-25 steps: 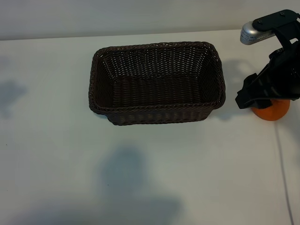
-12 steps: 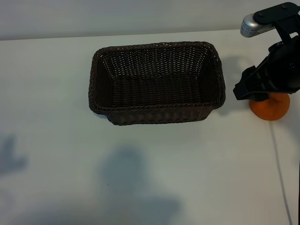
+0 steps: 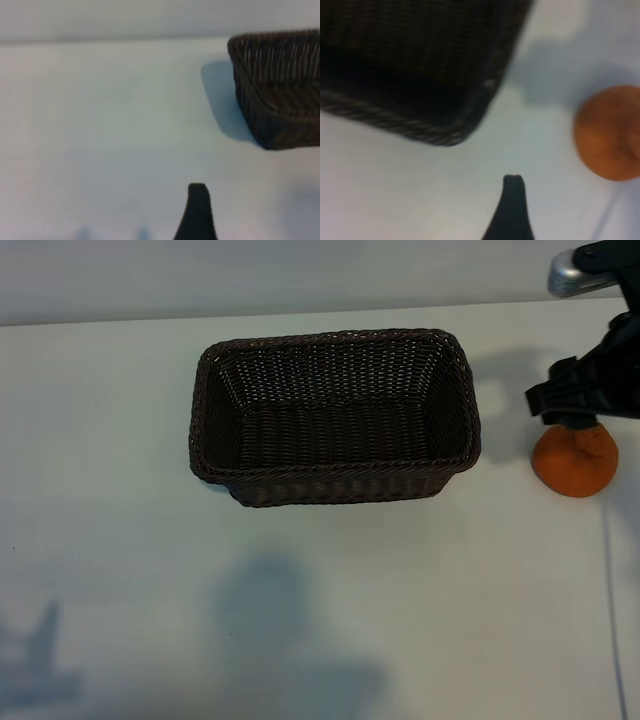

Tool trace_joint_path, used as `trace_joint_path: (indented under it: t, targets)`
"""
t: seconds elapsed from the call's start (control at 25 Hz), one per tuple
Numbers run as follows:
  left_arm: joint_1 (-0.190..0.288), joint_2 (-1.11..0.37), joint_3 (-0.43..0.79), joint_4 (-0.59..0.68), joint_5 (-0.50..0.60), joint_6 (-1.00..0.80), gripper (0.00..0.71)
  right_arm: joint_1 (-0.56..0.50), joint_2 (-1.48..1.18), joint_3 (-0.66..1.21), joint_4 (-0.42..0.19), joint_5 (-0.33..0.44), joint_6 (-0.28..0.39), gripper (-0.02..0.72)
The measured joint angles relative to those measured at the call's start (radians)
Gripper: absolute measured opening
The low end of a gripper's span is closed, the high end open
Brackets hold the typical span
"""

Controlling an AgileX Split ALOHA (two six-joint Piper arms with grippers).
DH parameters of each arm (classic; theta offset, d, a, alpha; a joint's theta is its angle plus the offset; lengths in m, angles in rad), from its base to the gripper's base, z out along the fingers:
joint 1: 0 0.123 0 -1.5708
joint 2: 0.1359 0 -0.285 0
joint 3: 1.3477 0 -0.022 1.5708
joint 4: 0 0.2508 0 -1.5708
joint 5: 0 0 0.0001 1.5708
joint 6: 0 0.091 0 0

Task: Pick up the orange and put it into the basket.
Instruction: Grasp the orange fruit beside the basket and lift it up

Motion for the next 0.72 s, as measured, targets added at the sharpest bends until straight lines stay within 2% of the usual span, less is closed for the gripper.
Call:
trace_joint_path:
  t: [0.16,0.32,0.72]
  targets:
    - [0.000,-0.001,0.005,-0.017,0.009,0.005,0.596,-0.067,0.076,-0.049,-0.017,0.031,0.010,0.594]
    - [-0.003,-0.002,0.008,-0.017,0.007,0.007,0.596,-0.106,0.152,-0.117,-0.024,0.058,-0.011,0.594]
    - [-0.010,-0.002,0.008,-0.014,0.010,0.008,0.596,-0.112,0.339,-0.147,-0.024,0.083,-0.032,0.594]
